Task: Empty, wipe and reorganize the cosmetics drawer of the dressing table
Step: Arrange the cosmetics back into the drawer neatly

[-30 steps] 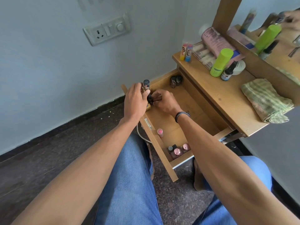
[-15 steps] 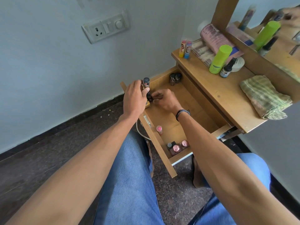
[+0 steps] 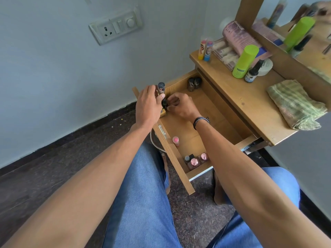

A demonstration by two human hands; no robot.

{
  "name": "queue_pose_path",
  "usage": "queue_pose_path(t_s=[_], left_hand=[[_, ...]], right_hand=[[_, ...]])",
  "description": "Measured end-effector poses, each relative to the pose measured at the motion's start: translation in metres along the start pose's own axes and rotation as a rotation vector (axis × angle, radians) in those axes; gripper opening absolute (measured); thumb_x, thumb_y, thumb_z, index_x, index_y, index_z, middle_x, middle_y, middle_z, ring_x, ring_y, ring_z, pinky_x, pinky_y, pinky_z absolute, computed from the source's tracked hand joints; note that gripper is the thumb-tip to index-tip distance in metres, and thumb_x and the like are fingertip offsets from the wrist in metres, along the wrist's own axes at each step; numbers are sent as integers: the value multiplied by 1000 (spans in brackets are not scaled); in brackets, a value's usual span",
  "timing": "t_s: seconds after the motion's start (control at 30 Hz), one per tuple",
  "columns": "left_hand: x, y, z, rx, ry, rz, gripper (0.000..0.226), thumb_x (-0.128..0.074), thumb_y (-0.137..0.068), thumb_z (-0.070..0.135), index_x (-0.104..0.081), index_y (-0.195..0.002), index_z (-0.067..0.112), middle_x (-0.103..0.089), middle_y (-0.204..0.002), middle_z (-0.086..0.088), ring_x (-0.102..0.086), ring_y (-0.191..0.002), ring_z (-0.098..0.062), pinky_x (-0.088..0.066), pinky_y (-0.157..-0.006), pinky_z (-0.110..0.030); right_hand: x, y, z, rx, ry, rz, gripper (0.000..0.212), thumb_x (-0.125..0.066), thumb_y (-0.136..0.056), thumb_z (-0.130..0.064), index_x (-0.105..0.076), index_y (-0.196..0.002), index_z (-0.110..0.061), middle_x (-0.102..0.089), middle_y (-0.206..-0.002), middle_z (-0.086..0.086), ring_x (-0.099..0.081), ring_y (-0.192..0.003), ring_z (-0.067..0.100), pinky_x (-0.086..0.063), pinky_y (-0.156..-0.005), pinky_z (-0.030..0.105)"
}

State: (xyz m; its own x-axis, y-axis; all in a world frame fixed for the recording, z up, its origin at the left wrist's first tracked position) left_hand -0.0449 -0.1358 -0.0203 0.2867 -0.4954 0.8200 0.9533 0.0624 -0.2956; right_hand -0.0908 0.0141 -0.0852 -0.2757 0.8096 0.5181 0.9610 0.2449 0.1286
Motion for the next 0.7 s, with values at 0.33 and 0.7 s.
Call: queue_pose_path(t_s=[0.33, 0.7], left_hand=[[-4, 2, 9, -338, -349, 3, 29, -57, -97, 43, -59, -109, 17, -66, -109, 2, -52, -106, -22, -34, -84, -38], [-4, 0, 15, -484, -414, -195, 27, -57, -95, 34, -61, -115, 16, -66, -120, 2, -49, -119, -21, -33, -93, -43]], right_hand=[[52, 50, -15, -10, -328, 282, 27, -67, -87, -4, -72, -111, -15, -73, -102, 2, -68, -97, 21, -57, -86, 37], [41, 68, -25, 102, -309, 251, 21, -81, -87, -16, -75, -107, -13, -75, -103, 0, -69, -96, 16, -56, -88, 37]])
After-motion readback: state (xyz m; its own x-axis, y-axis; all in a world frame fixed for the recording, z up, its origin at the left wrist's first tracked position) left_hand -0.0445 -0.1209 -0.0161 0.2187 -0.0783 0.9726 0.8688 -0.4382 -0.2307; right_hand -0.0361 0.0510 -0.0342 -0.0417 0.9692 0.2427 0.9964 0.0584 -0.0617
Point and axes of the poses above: each hand's wrist, its own y-axis away from the middle knuckle, its own x-axis out of the back of the hand, z = x × y, the point moved 2 cm from there along -y, towards the middle knuckle
